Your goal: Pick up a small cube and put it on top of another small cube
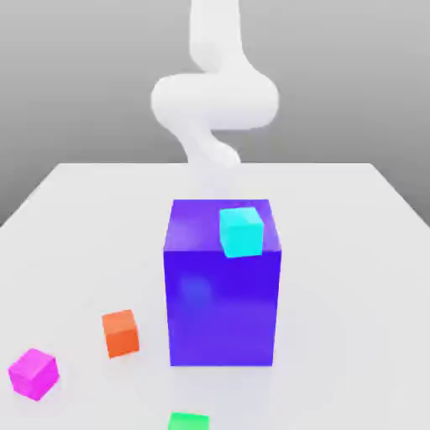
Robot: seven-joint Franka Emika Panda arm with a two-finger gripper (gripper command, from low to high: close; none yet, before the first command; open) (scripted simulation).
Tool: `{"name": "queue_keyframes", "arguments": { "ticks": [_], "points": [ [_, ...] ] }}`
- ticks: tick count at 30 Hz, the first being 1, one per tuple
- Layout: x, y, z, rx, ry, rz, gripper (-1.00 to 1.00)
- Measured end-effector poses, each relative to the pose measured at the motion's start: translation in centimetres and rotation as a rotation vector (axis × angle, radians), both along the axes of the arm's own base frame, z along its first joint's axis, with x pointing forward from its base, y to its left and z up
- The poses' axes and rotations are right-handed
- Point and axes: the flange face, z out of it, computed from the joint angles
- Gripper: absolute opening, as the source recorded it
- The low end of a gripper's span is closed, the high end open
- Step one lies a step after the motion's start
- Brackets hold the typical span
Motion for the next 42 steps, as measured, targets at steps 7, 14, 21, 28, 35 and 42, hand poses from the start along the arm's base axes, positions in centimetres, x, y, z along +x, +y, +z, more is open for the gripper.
{"name": "queue_keyframes", "arguments": {
  "ticks": [7, 14, 21, 28, 35, 42],
  "points": [
    [7.2, -6.3, -11.2, 0.076, 0.187, -0.047, 0.0],
    [10.3, -12.6, -23.6, 0.126, 0.362, -0.126, 0.0],
    [9.0, -19.4, -36.1, 0.147, 0.534, -0.241, 0.0],
    [4.5, -24.5, -47.4, 0.123, 0.705, -0.342, 0.0],
    [3.7, -25.2, -54.2, 0.117, 0.726, -0.355, -1.0],
    [3.8, -25.3, -52.4, 0.116, 0.726, -0.355, -1.0]
  ]
}}
